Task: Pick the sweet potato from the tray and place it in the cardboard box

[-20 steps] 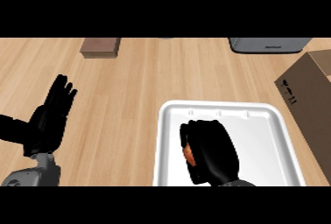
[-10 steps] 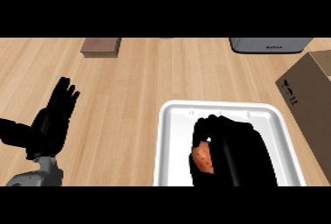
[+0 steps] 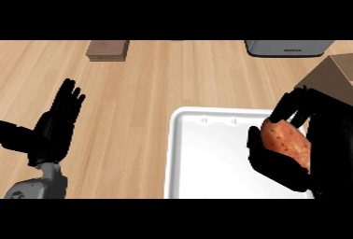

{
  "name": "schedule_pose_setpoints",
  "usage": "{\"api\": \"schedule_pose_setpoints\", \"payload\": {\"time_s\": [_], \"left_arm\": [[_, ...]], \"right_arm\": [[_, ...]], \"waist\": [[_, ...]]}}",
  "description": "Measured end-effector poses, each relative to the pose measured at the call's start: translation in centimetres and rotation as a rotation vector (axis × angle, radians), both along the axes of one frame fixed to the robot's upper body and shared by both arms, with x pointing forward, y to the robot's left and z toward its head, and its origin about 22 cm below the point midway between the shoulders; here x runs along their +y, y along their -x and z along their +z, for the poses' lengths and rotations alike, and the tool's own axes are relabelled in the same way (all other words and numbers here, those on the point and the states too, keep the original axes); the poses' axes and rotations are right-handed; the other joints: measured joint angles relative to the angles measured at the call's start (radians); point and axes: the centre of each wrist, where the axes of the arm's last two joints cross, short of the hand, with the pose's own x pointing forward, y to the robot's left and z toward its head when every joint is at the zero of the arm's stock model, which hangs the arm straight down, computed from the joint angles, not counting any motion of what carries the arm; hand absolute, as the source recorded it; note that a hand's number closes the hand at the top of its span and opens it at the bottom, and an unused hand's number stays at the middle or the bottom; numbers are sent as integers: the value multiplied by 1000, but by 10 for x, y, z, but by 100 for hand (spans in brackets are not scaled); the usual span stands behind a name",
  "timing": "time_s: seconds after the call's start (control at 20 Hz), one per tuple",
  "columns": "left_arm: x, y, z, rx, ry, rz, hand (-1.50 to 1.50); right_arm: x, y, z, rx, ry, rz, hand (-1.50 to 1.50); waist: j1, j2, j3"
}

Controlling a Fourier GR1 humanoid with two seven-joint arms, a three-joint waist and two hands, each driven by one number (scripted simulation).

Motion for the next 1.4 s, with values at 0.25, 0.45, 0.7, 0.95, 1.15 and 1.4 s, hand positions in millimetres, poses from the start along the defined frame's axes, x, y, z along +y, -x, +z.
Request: {"api": "schedule_pose_setpoints", "payload": {"time_s": [0.25, 0.45, 0.7, 0.95, 1.15, 1.4], "left_arm": [[-1, -1, 3, -5, -6, 6, 0], [2, 5, 0, 2, -2, -2, 0], [-2, 2, 0, 3, 0, 1, 0], [-3, -5, 6, 3, 2, -5, 0], [-5, -3, 7, 3, 2, -9, 0], [-3, -3, 3, 6, -2, -8, 0]], "right_arm": [[-43, -14, 8, 20, -14, -82, 150], [-75, -30, 9, 17, -10, -141, 150], [-120, -51, 5, 21, 77, -226, 150], [-162, -76, -16, 56, 140, -262, 150], [-199, -93, -36, 106, 178, -274, 150], [-232, -101, -60, 359, 284, -305, -150]], "waist": [[0, 1, 0], [3, 1, 0], [2, 2, 1], [4, 3, 0], [8, 4, 1], [15, 4, -7]]}}
